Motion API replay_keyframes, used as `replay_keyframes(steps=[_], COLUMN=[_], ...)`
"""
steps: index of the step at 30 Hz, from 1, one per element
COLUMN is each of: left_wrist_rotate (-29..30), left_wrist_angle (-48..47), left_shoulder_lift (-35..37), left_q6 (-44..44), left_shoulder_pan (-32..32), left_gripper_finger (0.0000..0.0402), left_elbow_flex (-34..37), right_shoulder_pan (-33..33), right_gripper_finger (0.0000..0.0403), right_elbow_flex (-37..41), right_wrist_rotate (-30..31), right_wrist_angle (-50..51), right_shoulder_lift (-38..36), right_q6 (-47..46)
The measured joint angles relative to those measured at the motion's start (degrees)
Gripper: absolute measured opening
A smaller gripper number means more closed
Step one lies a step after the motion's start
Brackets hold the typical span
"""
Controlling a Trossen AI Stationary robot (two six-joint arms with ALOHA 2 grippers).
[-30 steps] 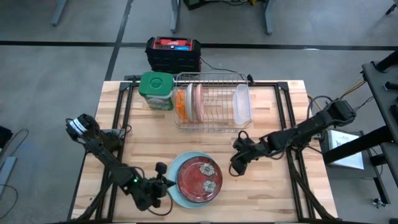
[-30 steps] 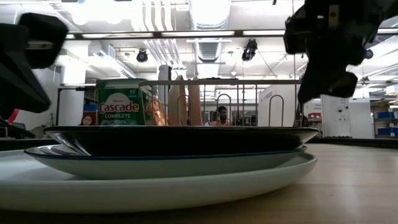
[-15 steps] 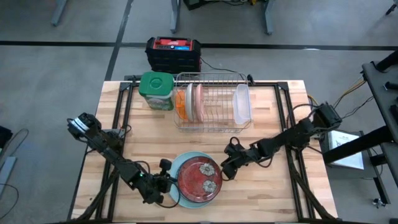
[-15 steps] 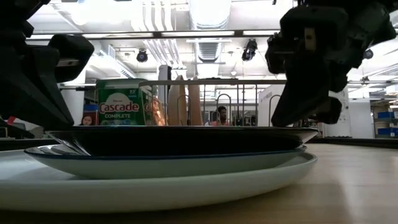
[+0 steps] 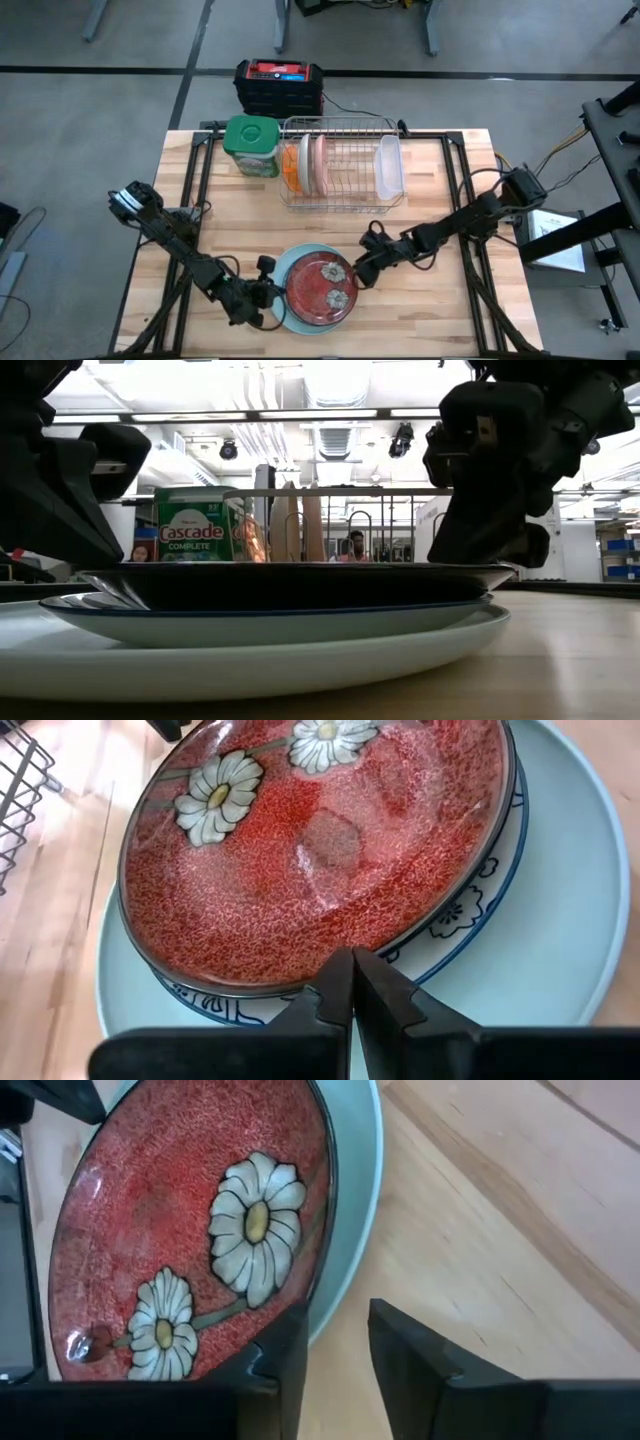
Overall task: Sort dishes
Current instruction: Put the red plate in the dishwasher rack
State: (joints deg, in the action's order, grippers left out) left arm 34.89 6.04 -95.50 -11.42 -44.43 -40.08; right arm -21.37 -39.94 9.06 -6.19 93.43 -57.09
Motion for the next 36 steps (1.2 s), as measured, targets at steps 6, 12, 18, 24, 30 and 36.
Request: replay_keyframes(steps=[6,12,18,24,30,36], left_wrist_rotate=[0.1,0.1,0.0,0.1,0.5,1.4], left_wrist_angle=[3.6,9.7,11.6,12.1,16.1,16.9], left_shoulder_lift=[0.0,0.0,0.0,-0.1,-2.7,-4.4], left_q6=[0.0,-0.2,0.4,0.7,2.4,3.4], left_shoulder_pan=[0.0,1.2,1.8,2.6,3.1,3.1], left_gripper_finger=[0.0000,0.0000,0.0000,0.0000,0.0000,0.0000], left_elbow_flex=[1.7,4.7,5.7,6.1,6.0,6.1], right_shoulder_pan=[0.0,0.0,0.1,1.5,2.9,3.4], right_gripper_finger=[0.0125,0.0140,0.0143,0.0127,0.0084,0.0013], right_elbow_flex=[0.0,0.0,0.0,0.0,0.0,-0.2], right_wrist_rotate=[-0.4,-0.5,-1.4,-1.3,1.0,1.2], right_wrist_angle=[-3.2,-6.7,-10.7,-12.7,-13.0,-13.5], right_shoulder_lift=[1.5,3.9,6.2,6.9,6.9,6.7], right_q6=[-0.9,-1.7,-1.6,0.5,3.5,7.0])
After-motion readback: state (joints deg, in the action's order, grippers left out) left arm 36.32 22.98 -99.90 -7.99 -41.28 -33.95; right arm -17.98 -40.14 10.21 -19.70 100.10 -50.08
